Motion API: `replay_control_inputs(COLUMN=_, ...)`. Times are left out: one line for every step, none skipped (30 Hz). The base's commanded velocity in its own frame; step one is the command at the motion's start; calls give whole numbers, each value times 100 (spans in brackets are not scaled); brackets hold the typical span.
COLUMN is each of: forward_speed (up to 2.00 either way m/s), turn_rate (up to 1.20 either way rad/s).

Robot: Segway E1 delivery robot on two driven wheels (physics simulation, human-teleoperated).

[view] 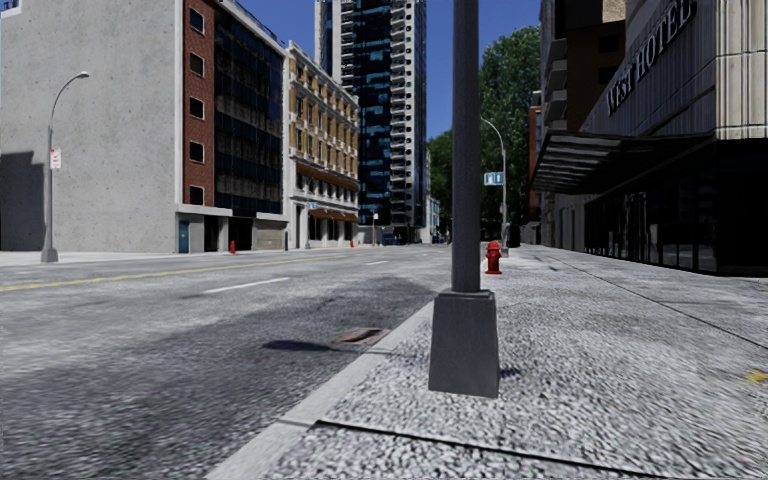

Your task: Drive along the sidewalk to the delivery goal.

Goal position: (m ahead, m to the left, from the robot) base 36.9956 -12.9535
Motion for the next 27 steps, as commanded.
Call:
replay_control_inputs(forward_speed=65, turn_rate=-64)
replay_control_inputs(forward_speed=68, turn_rate=-64)
replay_control_inputs(forward_speed=69, turn_rate=-68)
replay_control_inputs(forward_speed=69, turn_rate=-68)
replay_control_inputs(forward_speed=70, turn_rate=-70)
replay_control_inputs(forward_speed=70, turn_rate=-70)
replay_control_inputs(forward_speed=70, turn_rate=-70)
replay_control_inputs(forward_speed=70, turn_rate=-70)
replay_control_inputs(forward_speed=70, turn_rate=-70)
replay_control_inputs(forward_speed=70, turn_rate=-70)
replay_control_inputs(forward_speed=70, turn_rate=-70)
replay_control_inputs(forward_speed=70, turn_rate=-70)
replay_control_inputs(forward_speed=70, turn_rate=-70)
replay_control_inputs(forward_speed=70, turn_rate=-70)
replay_control_inputs(forward_speed=70, turn_rate=-70)
replay_control_inputs(forward_speed=70, turn_rate=-70)
replay_control_inputs(forward_speed=70, turn_rate=-70)
replay_control_inputs(forward_speed=70, turn_rate=-74)
replay_control_inputs(forward_speed=70, turn_rate=-75)
replay_control_inputs(forward_speed=70, turn_rate=-75)
replay_control_inputs(forward_speed=70, turn_rate=-75)
replay_control_inputs(forward_speed=70, turn_rate=-75)
replay_control_inputs(forward_speed=70, turn_rate=-75)
replay_control_inputs(forward_speed=70, turn_rate=-75)
replay_control_inputs(forward_speed=70, turn_rate=-75)
replay_control_inputs(forward_speed=70, turn_rate=-75)
replay_control_inputs(forward_speed=70, turn_rate=-75)
